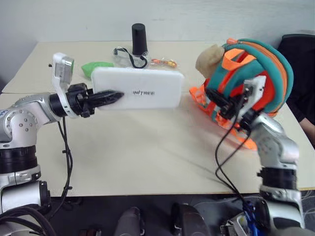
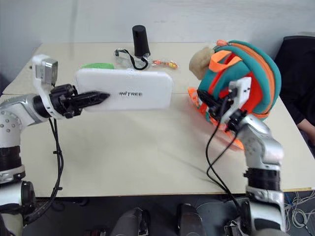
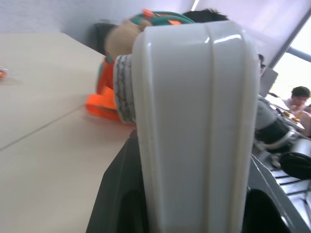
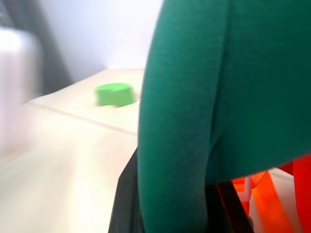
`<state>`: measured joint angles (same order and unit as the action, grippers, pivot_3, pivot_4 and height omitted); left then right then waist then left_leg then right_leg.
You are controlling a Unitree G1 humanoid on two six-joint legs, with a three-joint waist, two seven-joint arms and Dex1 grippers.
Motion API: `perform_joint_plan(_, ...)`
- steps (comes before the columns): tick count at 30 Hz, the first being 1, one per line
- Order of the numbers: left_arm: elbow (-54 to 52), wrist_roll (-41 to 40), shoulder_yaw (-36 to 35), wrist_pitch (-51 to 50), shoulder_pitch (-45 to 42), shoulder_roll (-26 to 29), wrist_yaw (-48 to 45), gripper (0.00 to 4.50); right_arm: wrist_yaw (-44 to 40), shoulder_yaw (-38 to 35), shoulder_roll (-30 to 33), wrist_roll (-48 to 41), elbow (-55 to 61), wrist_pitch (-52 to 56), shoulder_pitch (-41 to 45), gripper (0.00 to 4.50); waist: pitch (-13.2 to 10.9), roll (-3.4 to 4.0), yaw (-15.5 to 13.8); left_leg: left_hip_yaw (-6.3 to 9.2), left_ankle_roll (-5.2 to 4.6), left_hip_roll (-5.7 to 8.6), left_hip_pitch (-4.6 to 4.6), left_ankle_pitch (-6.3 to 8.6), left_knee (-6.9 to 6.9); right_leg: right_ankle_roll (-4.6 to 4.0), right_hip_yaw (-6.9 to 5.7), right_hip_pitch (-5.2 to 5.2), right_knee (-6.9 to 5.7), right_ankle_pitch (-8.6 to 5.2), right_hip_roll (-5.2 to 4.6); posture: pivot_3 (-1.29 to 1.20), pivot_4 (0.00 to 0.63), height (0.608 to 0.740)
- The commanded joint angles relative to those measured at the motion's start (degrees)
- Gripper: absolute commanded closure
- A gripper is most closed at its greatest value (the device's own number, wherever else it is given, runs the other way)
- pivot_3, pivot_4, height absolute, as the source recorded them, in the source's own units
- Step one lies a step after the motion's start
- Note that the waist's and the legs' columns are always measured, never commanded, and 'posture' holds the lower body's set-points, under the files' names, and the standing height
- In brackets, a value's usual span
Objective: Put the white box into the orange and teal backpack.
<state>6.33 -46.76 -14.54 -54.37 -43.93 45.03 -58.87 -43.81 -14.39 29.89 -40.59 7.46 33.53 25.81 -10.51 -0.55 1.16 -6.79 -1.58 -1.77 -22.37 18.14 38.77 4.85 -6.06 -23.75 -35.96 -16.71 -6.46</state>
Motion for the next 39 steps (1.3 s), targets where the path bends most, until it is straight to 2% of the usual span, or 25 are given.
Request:
perform_joint_plan(1,6.6,1.9,-1.2,3.9,-5.3,1.9,-1.9,3.18,-10.2,-5.5,9.1,-16.4,14.6,10.8,-7.7,4.48,0.0,0.00,-0.2,0.00,-0.01,-0.02,0.00,0.01,0.00,0.00,-0.01,0.01,0.03,0.00,0.00,0.00,0.150,0.740)
perform_joint_plan(4,13.0,4.0,0.1,6.0,-9.0,2.2,-4.1,3.18,-15.5,-9.9,16.4,-27.1,20.7,16.6,-14.4,4.48,0.0,-0.03,-0.9,-0.01,-0.05,-0.01,0.03,0.03,-0.03,0.01,-0.04,0.01,0.06,0.00,0.15,0.00,0.150,0.740)
perform_joint_plan(7,14.9,6.1,2.6,8.7,-11.4,1.4,-7.4,3.18,-15.8,-12.7,20.7,-31.6,22.9,19.0,-17.7,4.48,-0.1,-0.18,-1.0,-0.13,-0.08,-0.02,0.15,0.05,0.06,0.02,-0.06,0.04,0.05,0.01,0.16,0.00,0.150,0.740)
perform_joint_plan(15,5.4,5.3,7.8,7.5,-11.5,-2.0,-12.5,3.18,-14.9,-17.1,26.2,-43.4,27.2,21.9,-21.7,4.48,-0.3,-0.43,-1.5,-0.01,-0.11,-0.02,0.01,0.08,0.15,0.02,0.01,0.03,0.03,0.01,-0.11,0.00,0.150,0.740)
perform_joint_plan(21,4.3,5.7,9.1,7.9,-12.0,-3.3,-14.5,3.18,-12.3,-16.1,26.3,-42.9,26.8,20.9,-22.8,4.48,-0.3,-0.45,-1.7,-0.03,-0.14,-0.01,-0.01,0.09,0.23,0.06,-0.01,0.04,0.08,0.03,-0.07,0.00,0.150,0.740)
perform_joint_plan(25,4.1,9.1,13.1,11.4,-12.3,-4.8,-16.5,3.18,-12.3,-15.6,26.3,-42.6,26.5,20.7,-22.7,4.48,-0.3,-0.45,-2.3,-0.03,-0.16,0.01,0.03,0.08,0.28,0.06,0.00,0.05,0.11,0.03,-0.06,0.00,0.150,0.740)
perform_joint_plan(30,6.7,9.6,13.0,13.1,-15.9,-6.9,-17.1,3.18,-12.0,-14.3,26.1,-41.0,25.0,20.3,-21.8,4.48,-0.3,-0.48,-2.8,0.02,-0.19,0.04,-0.03,0.08,0.30,0.06,-0.04,0.05,0.13,0.03,-0.06,0.00,0.150,0.740)
perform_joint_plan(39,9.6,9.8,10.5,12.8,-18.9,-1.5,-21.8,3.18,-12.2,-12.9,25.4,-38.6,24.1,19.5,-21.8,4.48,-0.3,-0.49,-2.4,-0.04,-0.25,0.02,-0.04,0.10,0.30,0.11,-0.04,0.03,0.10,0.06,0.03,0.00,0.150,0.740)
